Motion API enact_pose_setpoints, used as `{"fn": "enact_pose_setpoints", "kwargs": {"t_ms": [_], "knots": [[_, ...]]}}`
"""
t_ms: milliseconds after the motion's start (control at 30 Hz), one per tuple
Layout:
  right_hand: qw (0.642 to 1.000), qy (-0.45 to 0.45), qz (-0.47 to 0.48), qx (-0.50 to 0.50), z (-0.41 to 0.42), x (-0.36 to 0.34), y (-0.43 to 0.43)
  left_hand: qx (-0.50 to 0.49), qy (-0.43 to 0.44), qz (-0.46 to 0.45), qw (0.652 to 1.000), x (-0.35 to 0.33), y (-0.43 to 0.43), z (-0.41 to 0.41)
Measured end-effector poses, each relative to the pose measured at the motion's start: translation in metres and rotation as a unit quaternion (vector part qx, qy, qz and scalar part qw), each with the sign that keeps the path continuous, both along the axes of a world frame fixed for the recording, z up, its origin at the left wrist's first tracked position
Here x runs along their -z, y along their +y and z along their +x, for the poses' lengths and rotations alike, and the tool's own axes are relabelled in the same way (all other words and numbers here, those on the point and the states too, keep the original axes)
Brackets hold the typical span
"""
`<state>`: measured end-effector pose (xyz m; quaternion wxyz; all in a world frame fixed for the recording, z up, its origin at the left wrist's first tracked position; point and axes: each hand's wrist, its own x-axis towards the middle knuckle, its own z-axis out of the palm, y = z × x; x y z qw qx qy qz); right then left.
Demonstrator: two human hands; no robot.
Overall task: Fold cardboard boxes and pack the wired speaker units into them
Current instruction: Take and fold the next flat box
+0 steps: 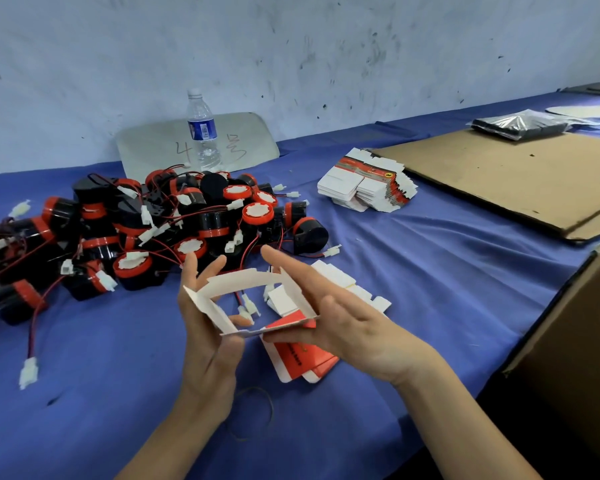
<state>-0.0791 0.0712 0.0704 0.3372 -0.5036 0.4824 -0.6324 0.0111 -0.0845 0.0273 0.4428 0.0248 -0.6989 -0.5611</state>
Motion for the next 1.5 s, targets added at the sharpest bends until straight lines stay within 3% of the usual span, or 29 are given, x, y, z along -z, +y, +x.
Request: {"fn": "enact_pose_setpoints", "kwargs": {"t_ms": [100, 233, 400, 667, 833, 1033, 1167, 1333, 1500], "knots": [[1.0, 0.015, 0.017, 0.016, 0.01, 0.003, -0.007, -0.001, 0.005, 0.0, 1.0, 0.002, -0.003, 0.001], [0.992, 0.045, 0.012, 0.118, 0.024, 0.006, -0.024, 0.014, -0.022, 0.01, 1.0, 0.005, -0.004, 0.004], [0.983, 0.033, -0.022, 0.18, 0.03, 0.01, -0.03, -0.053, -0.036, -0.059, 0.996, 0.007, -0.003, 0.006], [0.985, -0.051, -0.048, 0.156, 0.019, 0.014, -0.027, -0.046, -0.032, 0.017, 0.998, 0.009, -0.004, 0.005], [0.987, -0.043, -0.05, 0.145, 0.013, 0.016, -0.027, -0.021, -0.015, 0.04, 0.999, 0.01, -0.006, 0.004], [0.988, -0.116, -0.046, 0.089, 0.003, 0.019, -0.024, 0.001, -0.004, 0.024, 1.0, 0.011, -0.004, 0.005], [0.985, -0.124, -0.033, 0.113, 0.0, 0.019, -0.025, -0.007, -0.037, -0.034, 0.999, 0.009, -0.001, 0.007], [0.974, -0.096, -0.077, 0.191, 0.007, 0.018, -0.028, -0.035, -0.053, -0.065, 0.996, 0.007, 0.004, 0.006], [0.959, 0.005, -0.127, 0.254, 0.019, 0.024, -0.033, -0.062, -0.065, -0.035, 0.995, 0.006, 0.006, 0.009]]}}
